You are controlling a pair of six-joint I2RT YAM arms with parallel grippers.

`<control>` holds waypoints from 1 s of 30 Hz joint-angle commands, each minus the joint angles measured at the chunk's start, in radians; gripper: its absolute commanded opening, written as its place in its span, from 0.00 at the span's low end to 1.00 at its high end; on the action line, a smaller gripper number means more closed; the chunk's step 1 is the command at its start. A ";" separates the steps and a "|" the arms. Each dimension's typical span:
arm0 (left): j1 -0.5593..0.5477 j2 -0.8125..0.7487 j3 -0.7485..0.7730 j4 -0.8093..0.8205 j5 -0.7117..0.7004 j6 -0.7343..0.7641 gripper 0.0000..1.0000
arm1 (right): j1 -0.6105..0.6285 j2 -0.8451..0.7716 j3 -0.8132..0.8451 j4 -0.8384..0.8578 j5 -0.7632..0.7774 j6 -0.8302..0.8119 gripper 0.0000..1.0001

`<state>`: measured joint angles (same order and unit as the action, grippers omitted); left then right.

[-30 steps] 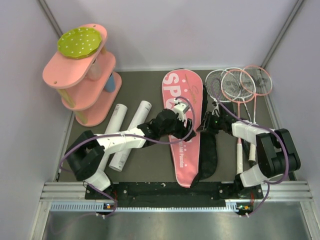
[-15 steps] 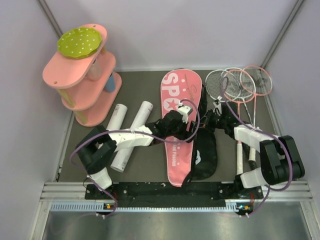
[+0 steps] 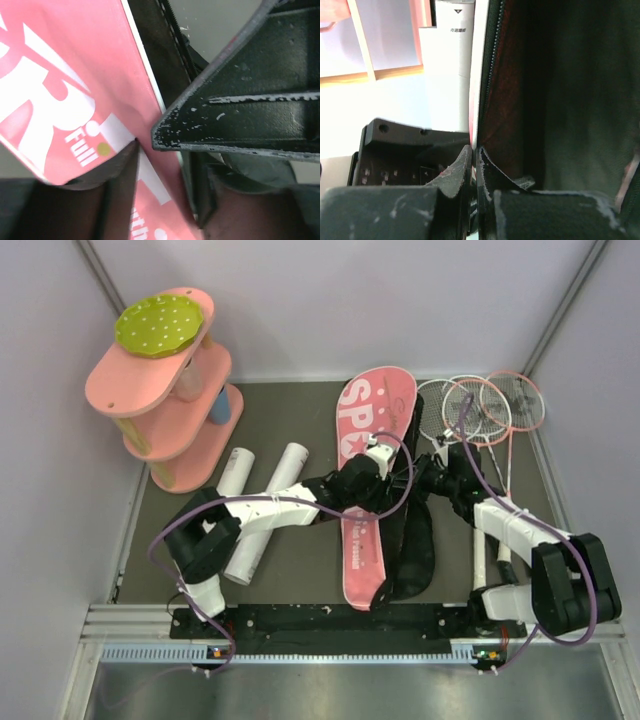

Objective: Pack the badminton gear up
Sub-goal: Open the racket bag at the center of the board.

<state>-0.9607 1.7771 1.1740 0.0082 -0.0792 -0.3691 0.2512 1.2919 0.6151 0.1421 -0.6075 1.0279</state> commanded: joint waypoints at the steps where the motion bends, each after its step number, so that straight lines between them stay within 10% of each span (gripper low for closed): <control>1: 0.005 0.005 0.015 -0.030 -0.060 0.035 0.33 | 0.026 -0.087 0.035 0.039 -0.032 0.035 0.00; 3: 0.008 -0.019 0.000 -0.019 -0.077 0.012 0.03 | 0.014 -0.121 0.069 -0.132 0.049 -0.096 0.00; 8: 0.025 -0.096 -0.091 0.081 0.002 -0.019 0.00 | -0.030 -0.222 0.163 -0.461 0.269 -0.360 0.48; 12: 0.039 -0.148 -0.125 0.119 0.010 -0.074 0.00 | -0.049 -0.327 0.152 -0.550 0.310 -0.466 0.62; 22: 0.059 -0.238 -0.108 0.104 -0.085 -0.237 0.00 | 0.009 -0.381 -0.018 -0.474 0.060 -0.382 0.78; 30: 0.057 -0.216 -0.083 0.138 -0.175 -0.237 0.00 | 0.166 -0.329 -0.025 -0.547 0.147 -0.194 0.73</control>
<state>-0.9054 1.5795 1.0443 0.0502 -0.1864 -0.5869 0.3637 0.9565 0.5892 -0.3992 -0.4759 0.7204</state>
